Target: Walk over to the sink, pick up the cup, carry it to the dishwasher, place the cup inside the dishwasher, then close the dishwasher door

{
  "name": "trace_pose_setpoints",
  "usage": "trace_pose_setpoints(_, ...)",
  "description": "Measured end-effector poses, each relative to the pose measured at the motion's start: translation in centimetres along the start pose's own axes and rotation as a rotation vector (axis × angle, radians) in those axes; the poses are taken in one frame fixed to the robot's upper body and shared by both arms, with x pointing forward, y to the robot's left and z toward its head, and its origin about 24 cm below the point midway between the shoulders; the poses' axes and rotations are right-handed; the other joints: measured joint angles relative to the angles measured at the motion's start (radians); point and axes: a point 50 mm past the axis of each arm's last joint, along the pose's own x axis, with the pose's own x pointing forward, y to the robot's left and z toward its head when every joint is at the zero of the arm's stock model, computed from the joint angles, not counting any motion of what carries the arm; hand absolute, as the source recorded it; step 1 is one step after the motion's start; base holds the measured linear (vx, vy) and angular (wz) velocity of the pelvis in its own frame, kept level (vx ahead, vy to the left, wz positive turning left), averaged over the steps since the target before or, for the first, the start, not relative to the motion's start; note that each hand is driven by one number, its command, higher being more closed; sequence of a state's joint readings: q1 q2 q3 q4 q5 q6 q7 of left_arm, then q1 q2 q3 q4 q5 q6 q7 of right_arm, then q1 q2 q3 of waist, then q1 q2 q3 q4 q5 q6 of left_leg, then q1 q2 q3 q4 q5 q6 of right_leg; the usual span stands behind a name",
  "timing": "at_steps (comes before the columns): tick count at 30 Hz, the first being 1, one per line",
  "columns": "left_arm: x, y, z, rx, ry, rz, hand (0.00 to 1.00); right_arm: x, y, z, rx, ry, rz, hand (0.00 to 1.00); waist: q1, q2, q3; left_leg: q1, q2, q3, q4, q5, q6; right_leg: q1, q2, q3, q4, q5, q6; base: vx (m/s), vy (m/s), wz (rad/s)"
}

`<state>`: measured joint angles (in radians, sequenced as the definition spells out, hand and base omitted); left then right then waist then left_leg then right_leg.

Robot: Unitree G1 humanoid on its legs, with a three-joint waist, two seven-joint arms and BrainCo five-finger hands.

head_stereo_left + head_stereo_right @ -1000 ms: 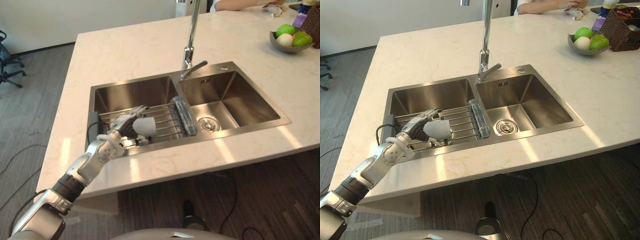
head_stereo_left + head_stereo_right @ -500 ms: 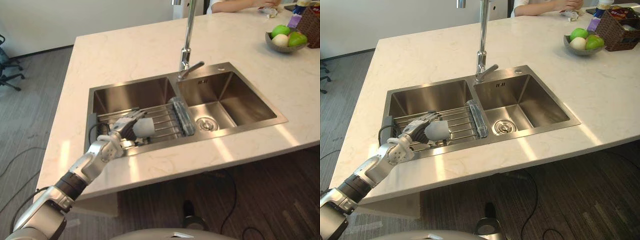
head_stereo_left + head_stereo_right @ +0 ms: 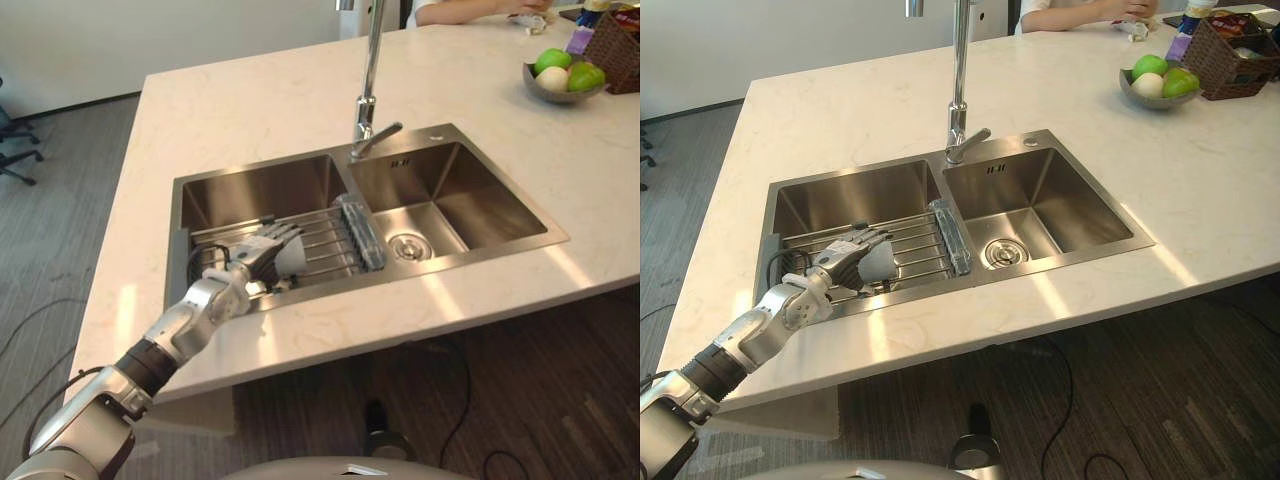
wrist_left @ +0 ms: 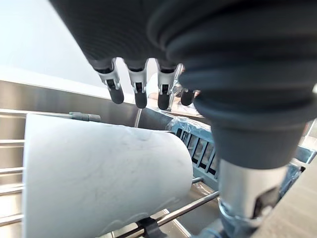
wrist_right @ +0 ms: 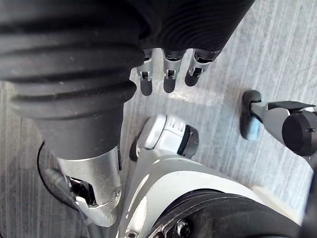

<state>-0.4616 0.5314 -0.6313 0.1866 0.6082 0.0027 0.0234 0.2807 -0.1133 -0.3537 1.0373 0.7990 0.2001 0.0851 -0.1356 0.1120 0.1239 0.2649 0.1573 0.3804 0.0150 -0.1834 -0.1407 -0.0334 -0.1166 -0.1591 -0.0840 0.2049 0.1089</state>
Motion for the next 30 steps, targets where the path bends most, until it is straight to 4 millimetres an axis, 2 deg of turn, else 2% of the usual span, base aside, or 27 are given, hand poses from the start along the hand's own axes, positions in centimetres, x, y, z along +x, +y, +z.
trace_pose_setpoints(12,0.3,0.2,-0.3,0.092,0.038,-0.027,0.0,-0.1,-0.1,-0.3,-0.005,0.014,0.001,0.0,-0.008,-0.001,0.0,0.007,0.001,0.019,0.001,0.0,-0.001,-0.002,-0.001,0.009,0.001,0.005,-0.001,-0.04,-0.028,-0.03)
trace_pose_setpoints(17,0.5,0.0,-1.4,-0.068,0.125,-0.075,0.0,-0.3,-0.4,-0.4,-0.006,0.018,0.001,0.0,-0.012,-0.001,-0.001,0.008,0.0,0.031,0.001,0.001,-0.002,-0.006,-0.004,0.009,0.001,0.006,-0.001,-0.04,-0.025,-0.03)
trace_pose_setpoints(23,0.5,-1.2,-3.0,-0.444,0.253,-0.108,0.0,-0.3,-0.4,-0.4,-0.006,0.019,0.003,0.0,-0.014,-0.004,0.0,0.008,0.001,0.033,0.001,0.001,-0.002,-0.006,-0.007,0.007,0.001,0.007,0.0,-0.03,-0.021,0.0)
trace_pose_setpoints(26,0.5,-1.4,-3.3,-0.493,0.268,-0.118,0.0,-0.3,-0.3,-0.4,-0.007,0.018,0.007,0.0,-0.018,-0.007,-0.001,0.007,0.002,0.034,0.001,0.002,-0.003,-0.006,-0.007,0.006,0.001,0.007,0.0,0.0,0.0,0.0)
trace_pose_setpoints(30,0.6,-1.3,-3.4,-0.467,0.267,-0.113,0.0,-0.3,-0.2,-0.4,-0.012,0.018,0.009,0.0,-0.02,-0.014,-0.003,0.007,0.002,0.036,0.001,0.002,-0.004,-0.006,-0.007,0.004,0.002,0.007,0.0,-0.01,-0.008,0.0)
